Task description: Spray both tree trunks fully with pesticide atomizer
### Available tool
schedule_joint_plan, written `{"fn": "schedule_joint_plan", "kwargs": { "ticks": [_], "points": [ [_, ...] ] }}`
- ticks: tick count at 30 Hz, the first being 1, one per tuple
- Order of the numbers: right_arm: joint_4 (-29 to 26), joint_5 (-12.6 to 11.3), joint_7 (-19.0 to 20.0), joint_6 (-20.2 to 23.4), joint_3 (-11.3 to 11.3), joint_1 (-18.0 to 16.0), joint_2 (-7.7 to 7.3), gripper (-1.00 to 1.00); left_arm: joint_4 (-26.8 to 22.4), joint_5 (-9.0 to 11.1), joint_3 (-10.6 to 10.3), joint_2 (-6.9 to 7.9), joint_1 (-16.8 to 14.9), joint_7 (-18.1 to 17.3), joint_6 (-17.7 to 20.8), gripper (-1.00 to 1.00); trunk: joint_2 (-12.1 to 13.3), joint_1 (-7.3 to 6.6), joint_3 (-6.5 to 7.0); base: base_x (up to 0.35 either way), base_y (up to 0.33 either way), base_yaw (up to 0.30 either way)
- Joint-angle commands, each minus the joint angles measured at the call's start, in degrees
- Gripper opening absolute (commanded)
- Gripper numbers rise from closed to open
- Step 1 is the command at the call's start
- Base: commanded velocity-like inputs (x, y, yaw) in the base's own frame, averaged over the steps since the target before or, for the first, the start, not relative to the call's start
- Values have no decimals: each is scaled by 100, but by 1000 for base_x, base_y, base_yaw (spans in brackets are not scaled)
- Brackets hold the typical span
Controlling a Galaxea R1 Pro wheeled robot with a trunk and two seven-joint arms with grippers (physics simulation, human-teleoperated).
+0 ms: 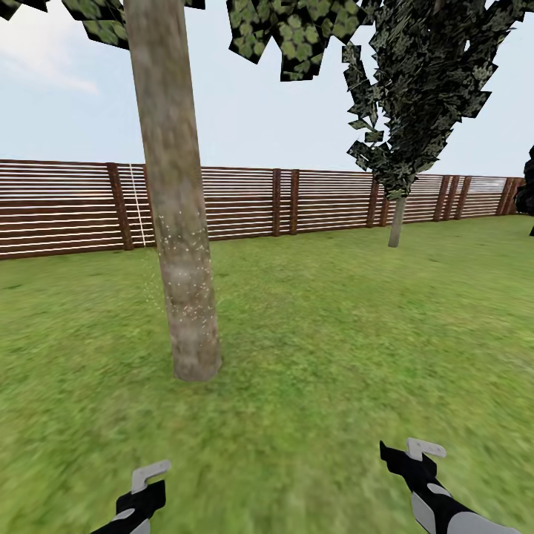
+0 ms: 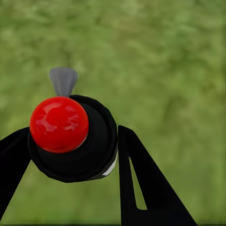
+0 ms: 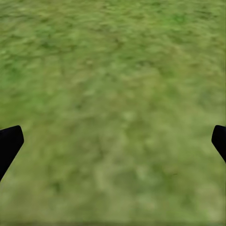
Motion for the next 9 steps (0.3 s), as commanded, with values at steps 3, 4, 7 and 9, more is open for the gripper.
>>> {"fn": "schedule_joint_plan", "kwargs": {
  "ticks": [3, 4, 7, 9],
  "points": [
    [-4, 0, 5, 0, 0, -1, 0, 100, -1, -4, -7, 0, 10, 0, 0, -100, 0, 0, 0, 0, 0, 0],
    [-5, 0, 5, 0, 0, -2, 0, 100, -1, -4, -7, 0, 11, -1, 0, -100, 0, 0, 0, 0, 0, 0],
    [-1, 0, 2, 0, 0, -2, 0, 100, -1, -2, -7, 0, 12, -6, 0, -100, 0, 0, 0, 0, 0, 0],
    [-3, 0, 2, 0, 0, 0, 0, 100, -1, -3, -7, 0, 12, -8, 0, -100, 0, 0, 0, 0, 0, 0]
  ]
}}
